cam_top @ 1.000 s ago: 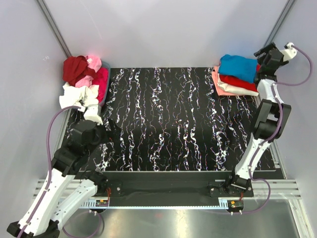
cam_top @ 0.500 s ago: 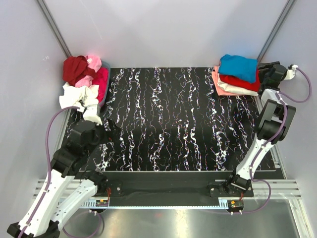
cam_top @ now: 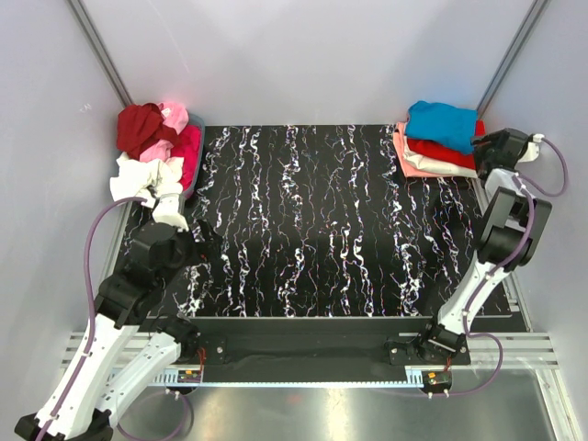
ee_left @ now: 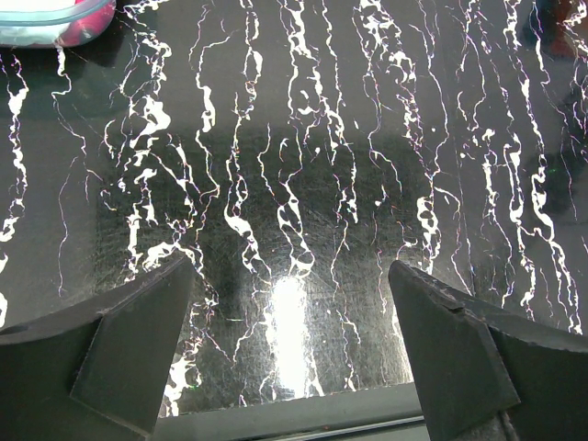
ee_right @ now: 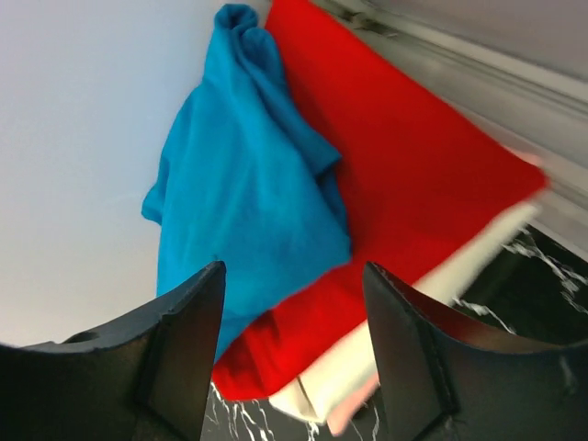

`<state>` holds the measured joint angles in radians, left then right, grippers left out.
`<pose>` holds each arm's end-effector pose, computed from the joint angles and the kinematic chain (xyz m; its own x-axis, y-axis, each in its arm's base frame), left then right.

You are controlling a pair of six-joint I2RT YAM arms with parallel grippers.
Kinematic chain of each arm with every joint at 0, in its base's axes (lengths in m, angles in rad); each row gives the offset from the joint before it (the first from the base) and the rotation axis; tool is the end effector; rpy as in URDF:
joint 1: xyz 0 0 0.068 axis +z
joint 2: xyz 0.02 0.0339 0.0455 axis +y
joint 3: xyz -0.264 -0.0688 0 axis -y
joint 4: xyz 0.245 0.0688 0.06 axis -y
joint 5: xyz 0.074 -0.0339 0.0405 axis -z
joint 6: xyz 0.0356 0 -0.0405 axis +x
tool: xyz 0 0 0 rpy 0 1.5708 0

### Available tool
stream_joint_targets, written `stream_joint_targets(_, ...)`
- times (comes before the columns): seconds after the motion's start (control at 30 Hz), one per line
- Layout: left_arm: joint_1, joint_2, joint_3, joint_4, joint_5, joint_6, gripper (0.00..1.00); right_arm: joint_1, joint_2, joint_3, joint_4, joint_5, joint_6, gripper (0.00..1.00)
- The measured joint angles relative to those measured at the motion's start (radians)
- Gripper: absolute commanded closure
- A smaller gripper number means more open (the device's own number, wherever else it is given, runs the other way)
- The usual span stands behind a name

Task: Fold and stack the t-shirts
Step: Neatly place the folded tshirt to the corner, then reset both grippers

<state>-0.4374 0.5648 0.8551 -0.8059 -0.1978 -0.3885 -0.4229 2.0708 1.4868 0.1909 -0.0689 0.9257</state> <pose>0.1020 -0.0400 0.3287 -0.5120 -0.1706 -0.8419 0.0719 0.9681 -0.2399 0.4435 -0.1969 0.2182 0.0708 0.8423 -0.5343 0.4904 0.4371 0.7540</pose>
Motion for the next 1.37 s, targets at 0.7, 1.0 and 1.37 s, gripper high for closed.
stream_joint_targets(0.7,0.002,0.037,0.0,-0.006,-0.022,-0.003,0.02,0.734,-0.976,-0.377,-0.455,0.28,-0.174,0.03)
stream_joint_targets(1.0,0.003,0.018,0.0,-0.011,-0.054,-0.009,0.02,0.864,-1.346,-0.9,-0.352,0.102,-0.122,0.0)
stream_joint_targets(1.37,0.003,0.018,0.0,-0.017,-0.095,-0.026,0.02,0.875,-1.383,-1.039,-0.256,-0.004,-0.109,0.0)
